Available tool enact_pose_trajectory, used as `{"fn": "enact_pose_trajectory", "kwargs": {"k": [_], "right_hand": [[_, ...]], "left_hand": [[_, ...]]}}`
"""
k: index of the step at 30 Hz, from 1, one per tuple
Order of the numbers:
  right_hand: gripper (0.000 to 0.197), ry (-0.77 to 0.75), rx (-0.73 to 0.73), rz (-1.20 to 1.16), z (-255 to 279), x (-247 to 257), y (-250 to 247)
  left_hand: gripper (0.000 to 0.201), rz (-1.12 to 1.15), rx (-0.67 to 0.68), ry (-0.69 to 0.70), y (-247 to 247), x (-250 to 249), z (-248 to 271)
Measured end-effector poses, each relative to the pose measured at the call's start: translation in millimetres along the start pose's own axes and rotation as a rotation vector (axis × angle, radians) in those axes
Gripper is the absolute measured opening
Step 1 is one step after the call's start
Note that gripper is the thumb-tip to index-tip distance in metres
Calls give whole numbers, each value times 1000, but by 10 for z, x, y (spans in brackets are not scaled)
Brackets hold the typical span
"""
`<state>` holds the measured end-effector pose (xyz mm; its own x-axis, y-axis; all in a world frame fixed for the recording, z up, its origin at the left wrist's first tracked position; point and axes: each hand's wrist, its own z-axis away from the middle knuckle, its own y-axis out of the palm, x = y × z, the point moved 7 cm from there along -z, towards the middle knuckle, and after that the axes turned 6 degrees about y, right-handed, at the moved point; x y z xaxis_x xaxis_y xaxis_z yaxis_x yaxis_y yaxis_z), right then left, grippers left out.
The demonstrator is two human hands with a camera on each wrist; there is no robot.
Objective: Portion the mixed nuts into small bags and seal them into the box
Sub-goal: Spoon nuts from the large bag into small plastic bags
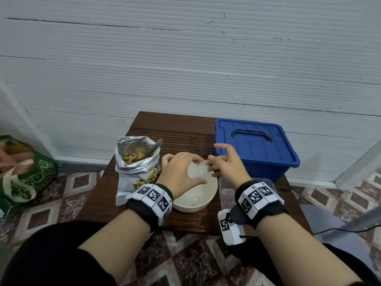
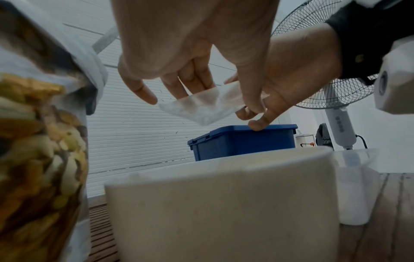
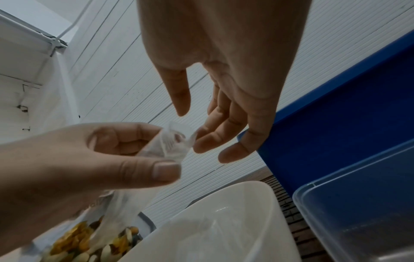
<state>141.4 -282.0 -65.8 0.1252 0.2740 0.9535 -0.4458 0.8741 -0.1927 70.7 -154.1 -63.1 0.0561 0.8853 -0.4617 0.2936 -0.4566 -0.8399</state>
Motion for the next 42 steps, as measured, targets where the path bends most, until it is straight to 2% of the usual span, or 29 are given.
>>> {"fn": "enact_pose_trajectory", "kwargs": {"k": [8, 14, 20, 25, 28, 33, 36, 40, 42], "right_hand": [[44, -25, 42, 58, 35, -20, 11], [23, -11, 30, -5, 22, -5, -8], [10, -33, 5, -11, 77, 88, 16], [16, -81, -12, -2, 97, 231, 110], [31, -98, -5, -46, 116, 334, 212], [47, -83, 22, -82, 80, 445, 453], [44, -105, 26, -30, 74, 485, 605], [27, -171, 64, 54, 33, 540, 803], [32, -211, 59, 134, -14, 569, 897]], "left_hand": [[36, 128, -54, -36, -50, 2, -3], [53, 211, -68, -36, -95, 8, -5], [50, 266, -88, -26, -239, -13, 56], [54, 323, -144, -9, -442, -46, 117], [53, 338, -211, 9, -622, -37, 165], [46, 375, -332, -82, -978, 186, 259], [48, 421, -393, -161, -1198, 388, 305], [45, 470, -477, -246, -1457, 711, 308], [45, 491, -494, -275, -1524, 875, 288]]}}
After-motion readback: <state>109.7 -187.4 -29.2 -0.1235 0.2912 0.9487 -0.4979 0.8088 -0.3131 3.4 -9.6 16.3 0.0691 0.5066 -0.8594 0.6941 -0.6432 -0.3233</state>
